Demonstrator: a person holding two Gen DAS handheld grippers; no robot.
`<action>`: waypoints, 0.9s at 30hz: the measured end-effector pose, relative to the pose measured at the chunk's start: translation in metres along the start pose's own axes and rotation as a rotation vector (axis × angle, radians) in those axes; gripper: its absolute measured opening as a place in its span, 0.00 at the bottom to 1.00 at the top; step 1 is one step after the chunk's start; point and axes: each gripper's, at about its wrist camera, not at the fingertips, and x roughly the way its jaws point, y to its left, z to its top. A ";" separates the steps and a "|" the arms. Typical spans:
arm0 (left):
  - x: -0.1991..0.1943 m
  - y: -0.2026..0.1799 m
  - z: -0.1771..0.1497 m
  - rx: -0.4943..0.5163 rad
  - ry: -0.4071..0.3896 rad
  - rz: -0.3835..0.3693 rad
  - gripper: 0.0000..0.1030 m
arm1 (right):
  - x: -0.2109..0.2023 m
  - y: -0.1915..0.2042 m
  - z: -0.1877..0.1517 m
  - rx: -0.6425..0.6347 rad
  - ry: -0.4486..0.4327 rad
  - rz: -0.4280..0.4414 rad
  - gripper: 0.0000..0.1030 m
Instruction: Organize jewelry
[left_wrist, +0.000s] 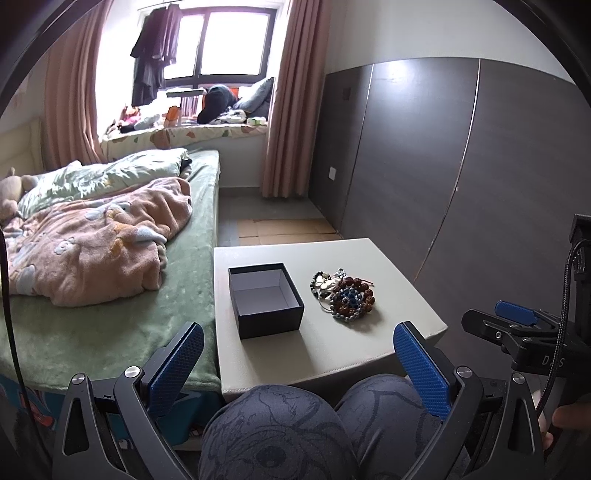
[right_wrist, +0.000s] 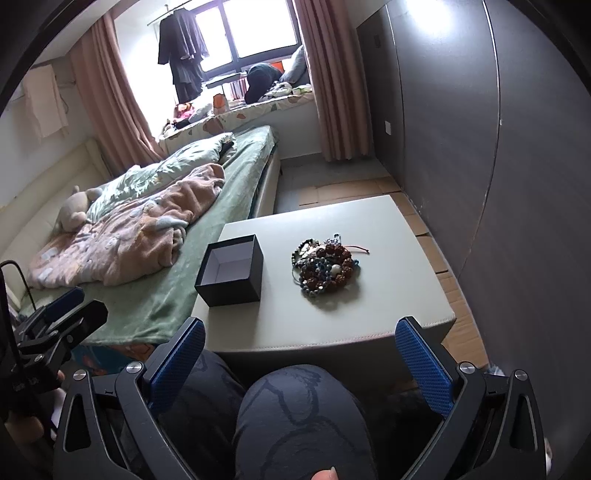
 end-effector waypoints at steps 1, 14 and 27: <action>-0.002 0.000 0.000 -0.001 -0.002 0.000 0.99 | -0.001 0.001 0.000 -0.002 -0.005 -0.003 1.00; -0.015 0.000 -0.005 0.001 -0.009 -0.009 0.99 | -0.010 0.009 -0.002 -0.014 -0.025 -0.003 1.00; -0.030 0.002 -0.006 0.002 -0.032 -0.023 0.99 | -0.020 0.011 -0.007 -0.008 -0.046 0.003 1.00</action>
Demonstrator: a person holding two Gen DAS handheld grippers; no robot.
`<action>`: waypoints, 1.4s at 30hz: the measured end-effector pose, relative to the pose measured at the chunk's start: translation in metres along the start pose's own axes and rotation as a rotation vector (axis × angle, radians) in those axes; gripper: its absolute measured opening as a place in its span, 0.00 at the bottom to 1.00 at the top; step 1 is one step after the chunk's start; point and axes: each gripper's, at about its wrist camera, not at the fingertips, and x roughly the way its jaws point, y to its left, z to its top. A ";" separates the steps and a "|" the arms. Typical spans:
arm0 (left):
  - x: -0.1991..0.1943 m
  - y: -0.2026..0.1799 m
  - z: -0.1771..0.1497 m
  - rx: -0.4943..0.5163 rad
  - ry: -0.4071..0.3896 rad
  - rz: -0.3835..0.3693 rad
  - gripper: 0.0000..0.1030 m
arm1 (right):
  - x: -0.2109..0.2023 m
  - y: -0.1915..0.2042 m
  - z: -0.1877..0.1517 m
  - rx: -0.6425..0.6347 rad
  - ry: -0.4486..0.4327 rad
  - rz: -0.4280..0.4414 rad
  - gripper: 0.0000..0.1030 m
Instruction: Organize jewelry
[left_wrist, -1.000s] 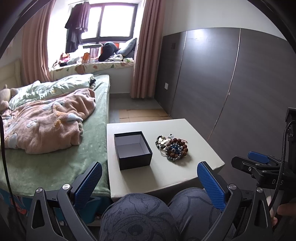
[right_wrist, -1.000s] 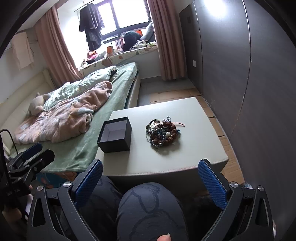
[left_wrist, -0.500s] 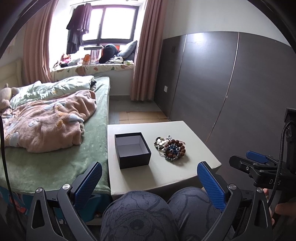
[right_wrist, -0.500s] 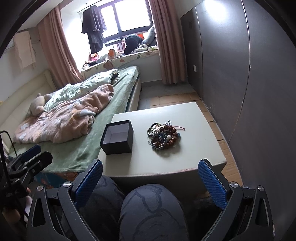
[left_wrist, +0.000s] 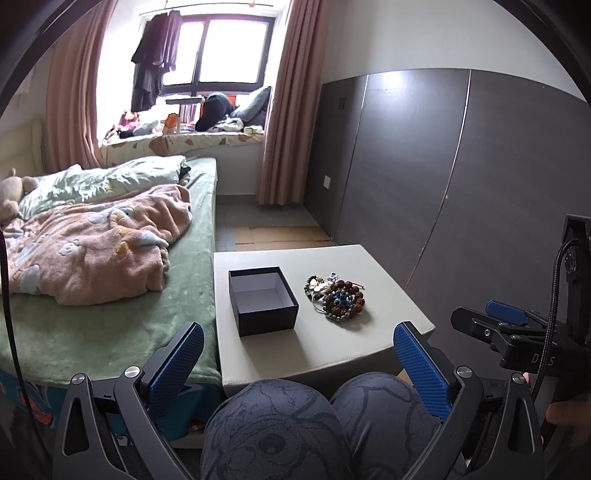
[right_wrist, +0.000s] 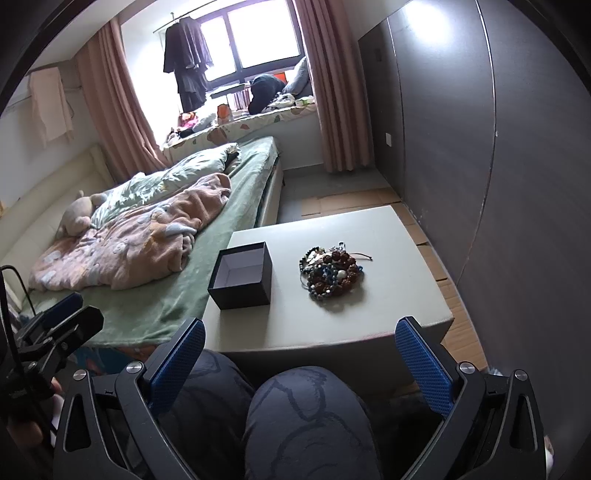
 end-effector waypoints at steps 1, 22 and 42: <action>-0.001 0.000 0.000 0.004 -0.001 0.002 0.99 | -0.001 0.001 0.000 0.000 -0.002 0.001 1.00; -0.004 0.002 -0.005 -0.011 -0.010 -0.005 0.99 | -0.015 0.006 -0.003 0.019 -0.021 0.017 1.00; 0.016 -0.007 0.004 0.008 0.021 -0.034 0.99 | -0.008 -0.014 0.004 0.080 -0.017 0.038 1.00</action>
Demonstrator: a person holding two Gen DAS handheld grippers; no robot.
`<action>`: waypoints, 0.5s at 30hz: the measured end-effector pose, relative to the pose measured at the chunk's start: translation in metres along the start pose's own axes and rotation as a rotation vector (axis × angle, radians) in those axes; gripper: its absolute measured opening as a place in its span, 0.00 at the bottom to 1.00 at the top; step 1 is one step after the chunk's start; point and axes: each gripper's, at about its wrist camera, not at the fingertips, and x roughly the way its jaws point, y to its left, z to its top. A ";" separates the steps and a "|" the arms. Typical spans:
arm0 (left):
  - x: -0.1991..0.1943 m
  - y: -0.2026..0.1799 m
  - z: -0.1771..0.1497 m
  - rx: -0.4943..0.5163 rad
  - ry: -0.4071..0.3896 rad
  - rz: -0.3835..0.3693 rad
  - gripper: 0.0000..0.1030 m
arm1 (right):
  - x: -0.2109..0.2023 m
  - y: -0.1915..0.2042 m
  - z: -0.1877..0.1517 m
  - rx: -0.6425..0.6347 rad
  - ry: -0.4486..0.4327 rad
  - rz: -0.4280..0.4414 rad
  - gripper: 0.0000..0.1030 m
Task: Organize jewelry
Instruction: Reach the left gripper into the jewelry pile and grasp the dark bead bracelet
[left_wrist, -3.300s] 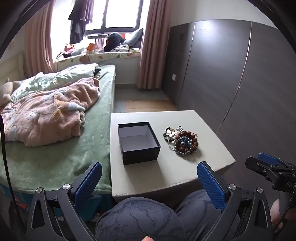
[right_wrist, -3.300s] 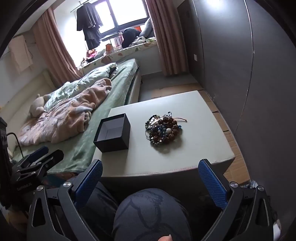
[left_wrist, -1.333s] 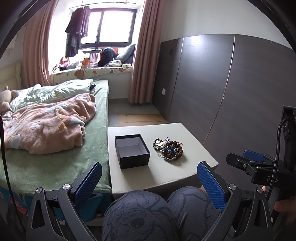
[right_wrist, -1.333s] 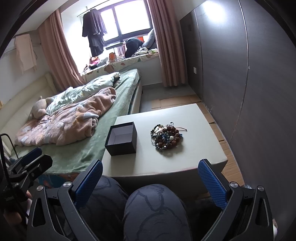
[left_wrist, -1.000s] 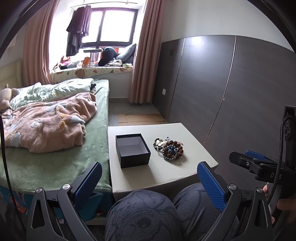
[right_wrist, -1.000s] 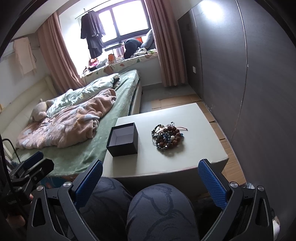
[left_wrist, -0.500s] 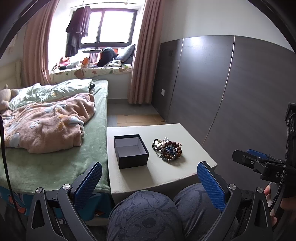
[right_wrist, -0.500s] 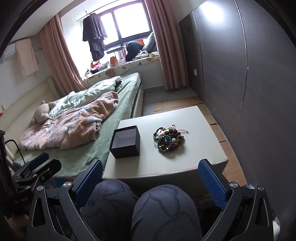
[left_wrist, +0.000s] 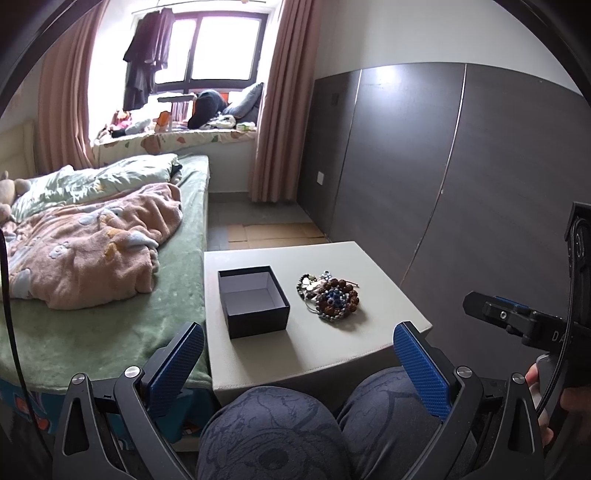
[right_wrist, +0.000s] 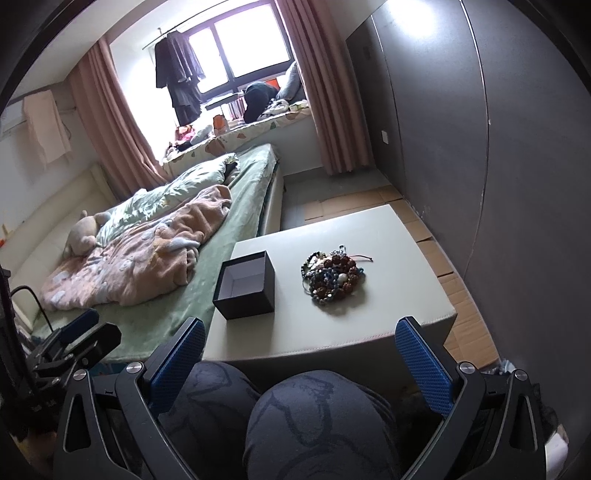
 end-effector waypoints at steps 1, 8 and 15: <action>0.003 0.000 0.001 0.000 0.007 -0.008 0.99 | 0.001 -0.002 0.002 0.007 0.003 0.004 1.00; 0.031 -0.003 0.022 -0.001 0.050 -0.056 0.99 | 0.016 -0.013 0.026 0.062 0.043 0.008 1.00; 0.067 -0.006 0.055 0.005 0.094 -0.079 0.93 | 0.052 -0.042 0.054 0.167 0.076 0.043 1.00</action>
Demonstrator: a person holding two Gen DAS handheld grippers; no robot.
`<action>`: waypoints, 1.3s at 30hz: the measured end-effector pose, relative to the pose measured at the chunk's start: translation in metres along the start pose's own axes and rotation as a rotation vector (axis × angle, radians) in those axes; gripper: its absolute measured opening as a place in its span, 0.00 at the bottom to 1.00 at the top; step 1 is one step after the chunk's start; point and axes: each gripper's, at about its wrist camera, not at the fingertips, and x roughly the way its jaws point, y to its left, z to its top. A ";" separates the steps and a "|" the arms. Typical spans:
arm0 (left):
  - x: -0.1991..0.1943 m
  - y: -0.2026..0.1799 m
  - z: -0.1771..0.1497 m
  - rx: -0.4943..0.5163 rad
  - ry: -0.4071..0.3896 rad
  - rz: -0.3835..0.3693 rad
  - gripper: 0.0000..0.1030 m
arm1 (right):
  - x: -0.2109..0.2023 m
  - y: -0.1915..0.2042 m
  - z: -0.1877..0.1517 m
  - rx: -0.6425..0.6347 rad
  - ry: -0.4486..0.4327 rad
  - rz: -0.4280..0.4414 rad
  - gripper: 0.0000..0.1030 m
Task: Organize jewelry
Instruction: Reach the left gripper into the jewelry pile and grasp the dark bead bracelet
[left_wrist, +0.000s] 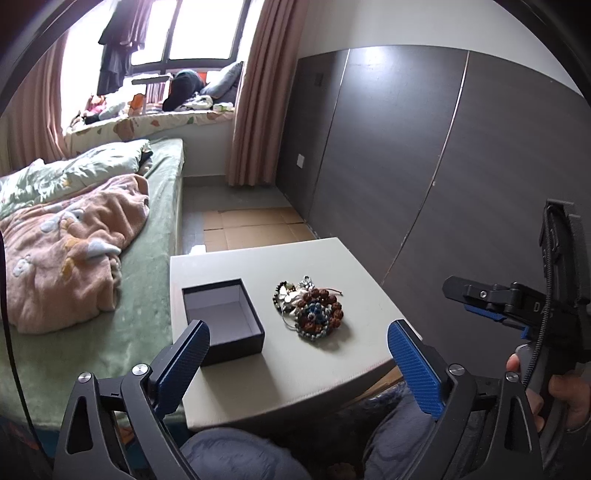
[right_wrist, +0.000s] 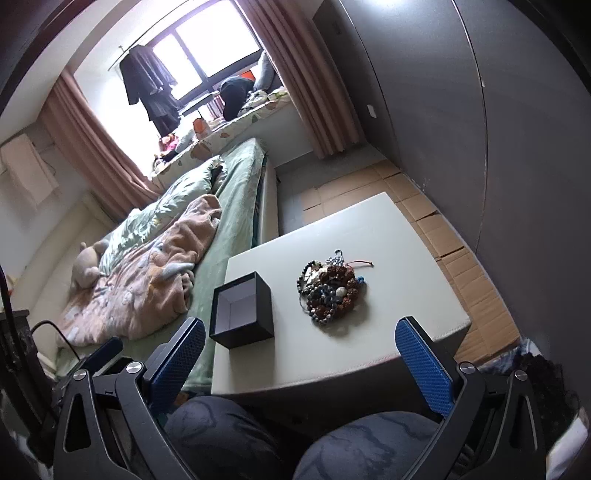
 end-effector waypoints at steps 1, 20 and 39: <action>0.005 0.000 0.005 -0.001 0.013 -0.004 0.92 | 0.007 -0.005 0.005 0.014 0.005 -0.002 1.00; 0.171 -0.003 0.033 -0.058 0.351 -0.132 0.64 | 0.131 -0.095 0.033 0.293 0.139 0.047 0.82; 0.277 -0.041 -0.011 0.017 0.559 -0.112 0.29 | 0.169 -0.149 0.026 0.376 0.194 0.067 0.74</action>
